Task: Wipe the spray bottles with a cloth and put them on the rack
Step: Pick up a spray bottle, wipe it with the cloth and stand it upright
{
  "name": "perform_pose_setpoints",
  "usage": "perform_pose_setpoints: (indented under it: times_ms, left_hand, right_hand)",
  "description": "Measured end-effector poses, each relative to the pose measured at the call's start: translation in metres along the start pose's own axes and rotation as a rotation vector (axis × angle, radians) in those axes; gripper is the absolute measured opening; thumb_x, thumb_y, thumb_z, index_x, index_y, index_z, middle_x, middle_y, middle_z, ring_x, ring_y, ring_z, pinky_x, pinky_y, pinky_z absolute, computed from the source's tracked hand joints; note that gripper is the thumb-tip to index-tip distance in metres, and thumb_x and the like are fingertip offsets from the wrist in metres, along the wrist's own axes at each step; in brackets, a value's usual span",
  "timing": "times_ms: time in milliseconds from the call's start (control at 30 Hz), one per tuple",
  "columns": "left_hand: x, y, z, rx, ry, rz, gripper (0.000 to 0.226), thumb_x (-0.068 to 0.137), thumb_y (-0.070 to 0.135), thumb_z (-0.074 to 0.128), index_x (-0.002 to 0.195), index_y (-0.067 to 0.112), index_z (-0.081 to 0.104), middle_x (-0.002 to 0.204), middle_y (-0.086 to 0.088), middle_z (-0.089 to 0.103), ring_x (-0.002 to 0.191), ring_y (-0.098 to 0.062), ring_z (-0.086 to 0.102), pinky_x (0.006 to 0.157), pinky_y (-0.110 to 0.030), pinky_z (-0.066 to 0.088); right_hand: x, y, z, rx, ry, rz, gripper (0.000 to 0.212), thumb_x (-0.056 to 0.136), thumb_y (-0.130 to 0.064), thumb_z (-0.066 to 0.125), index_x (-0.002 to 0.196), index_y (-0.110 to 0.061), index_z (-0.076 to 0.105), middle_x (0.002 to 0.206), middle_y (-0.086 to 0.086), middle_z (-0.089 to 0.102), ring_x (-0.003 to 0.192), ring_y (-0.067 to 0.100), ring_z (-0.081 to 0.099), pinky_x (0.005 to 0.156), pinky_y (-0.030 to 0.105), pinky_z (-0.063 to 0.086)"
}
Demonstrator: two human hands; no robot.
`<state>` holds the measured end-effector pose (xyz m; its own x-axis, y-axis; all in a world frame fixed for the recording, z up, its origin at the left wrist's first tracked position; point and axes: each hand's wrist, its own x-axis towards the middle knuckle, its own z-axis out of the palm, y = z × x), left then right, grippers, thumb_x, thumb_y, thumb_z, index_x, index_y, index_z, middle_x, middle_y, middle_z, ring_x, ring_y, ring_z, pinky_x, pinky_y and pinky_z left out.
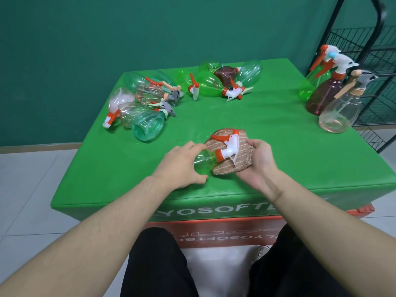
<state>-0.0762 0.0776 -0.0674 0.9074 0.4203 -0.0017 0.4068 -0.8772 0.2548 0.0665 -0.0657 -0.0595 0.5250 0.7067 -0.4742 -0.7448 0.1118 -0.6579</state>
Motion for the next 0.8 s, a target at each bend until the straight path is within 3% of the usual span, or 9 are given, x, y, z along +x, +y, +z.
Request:
perform_pose_setpoints:
  times_ms: [167, 300, 467, 633, 800]
  left_hand:
    - [0.004, 0.003, -0.001, -0.005, -0.015, -0.057, 0.091, 0.076, 0.051, 0.083, 0.153, 0.032, 0.038, 0.138, 0.005, 0.053, 0.12, -0.022, 0.054, 0.103, -0.039, 0.048]
    - [0.008, 0.005, -0.006, -0.04, -0.021, -0.096, 0.089, 0.076, 0.047, 0.084, 0.152, 0.029, 0.039, 0.136, 0.003, 0.054, 0.116, -0.021, 0.056, 0.098, -0.036, 0.05]
    - [0.01, 0.008, -0.01, -0.024, -0.055, -0.081, 0.092, 0.077, 0.049, 0.084, 0.153, 0.027, 0.037, 0.143, 0.0, 0.053, 0.12, -0.02, 0.057, 0.102, -0.037, 0.05]
    - [0.001, 0.012, -0.011, -0.012, -0.063, -0.022, 0.093, 0.079, 0.053, 0.082, 0.155, 0.028, 0.034, 0.147, 0.0, 0.051, 0.127, -0.021, 0.053, 0.108, -0.037, 0.046]
    - [-0.004, 0.014, -0.005, 0.022, -0.049, -0.033, 0.091, 0.081, 0.059, 0.078, 0.156, 0.036, 0.032, 0.147, -0.002, 0.05, 0.124, -0.023, 0.055, 0.104, -0.038, 0.049]
  right_hand:
    - [-0.007, 0.0, -0.011, -0.036, 0.018, -0.046, 0.047, 0.107, -0.031, 0.024, 0.12, -0.006, 0.063, 0.112, 0.02, 0.074, 0.107, 0.028, 0.064, 0.104, 0.053, 0.046]
    - [-0.015, 0.001, -0.017, -0.108, 0.033, -0.079, 0.041, 0.108, -0.03, 0.026, 0.104, -0.011, 0.061, 0.093, 0.014, 0.072, 0.089, 0.023, 0.062, 0.095, 0.047, 0.05]
    - [-0.021, -0.004, -0.023, -0.149, 0.032, -0.077, 0.029, 0.108, -0.03, 0.036, 0.104, -0.011, 0.058, 0.086, 0.01, 0.074, 0.086, 0.023, 0.064, 0.092, 0.046, 0.051]
    - [-0.023, -0.008, -0.029, -0.151, 0.04, -0.063, 0.025, 0.106, -0.023, 0.043, 0.115, -0.007, 0.059, 0.098, 0.014, 0.077, 0.099, 0.029, 0.068, 0.096, 0.05, 0.051]
    - [-0.017, -0.008, -0.017, -0.12, 0.061, -0.096, 0.028, 0.107, -0.024, 0.043, 0.119, -0.006, 0.061, 0.107, 0.015, 0.076, 0.105, 0.028, 0.068, 0.1, 0.049, 0.05]
